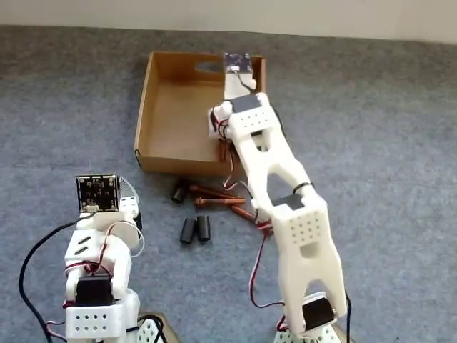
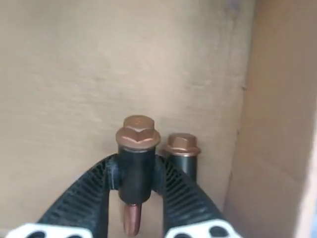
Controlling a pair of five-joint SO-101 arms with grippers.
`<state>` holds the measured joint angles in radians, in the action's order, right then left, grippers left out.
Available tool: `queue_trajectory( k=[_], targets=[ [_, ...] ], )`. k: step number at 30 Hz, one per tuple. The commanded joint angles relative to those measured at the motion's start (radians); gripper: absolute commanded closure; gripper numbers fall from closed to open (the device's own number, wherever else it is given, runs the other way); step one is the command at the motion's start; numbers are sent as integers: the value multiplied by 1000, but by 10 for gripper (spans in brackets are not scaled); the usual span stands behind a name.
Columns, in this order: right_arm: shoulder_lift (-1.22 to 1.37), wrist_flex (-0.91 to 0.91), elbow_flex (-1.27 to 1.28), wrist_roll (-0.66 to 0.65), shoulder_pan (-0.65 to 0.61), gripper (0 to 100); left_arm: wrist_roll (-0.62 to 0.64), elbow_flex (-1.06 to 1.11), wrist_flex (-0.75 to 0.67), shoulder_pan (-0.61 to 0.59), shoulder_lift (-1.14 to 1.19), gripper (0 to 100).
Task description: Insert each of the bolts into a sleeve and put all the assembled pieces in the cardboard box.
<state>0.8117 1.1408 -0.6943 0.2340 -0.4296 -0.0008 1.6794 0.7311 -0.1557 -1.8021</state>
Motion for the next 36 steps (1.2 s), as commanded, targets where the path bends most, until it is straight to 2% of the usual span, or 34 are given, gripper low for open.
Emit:
queue_trajectory(
  k=[1, 12, 22, 28, 30, 34, 36],
  targets=[
    [28, 84, -159, 17, 16, 993, -6, 18, -17, -2, -1, 962],
    [239, 220, -410, 12, 22, 993, -6, 18, -17, -2, -1, 962],
    [266, 354, -590, 12, 22, 992, -6, 18, -17, -4, -1, 962],
    [269, 387, -590, 17, 22, 991, -6, 18, -17, -8, -1, 962],
    [269, 387, -590, 14, 22, 969, -6, 18, -17, -8, -1, 962],
    [269, 387, -590, 14, 22, 864, -8, 18, -17, -8, -1, 962],
    [268, 387, -591, 14, 22, 858, -8, 18, -17, -8, -1, 962]
  ],
)
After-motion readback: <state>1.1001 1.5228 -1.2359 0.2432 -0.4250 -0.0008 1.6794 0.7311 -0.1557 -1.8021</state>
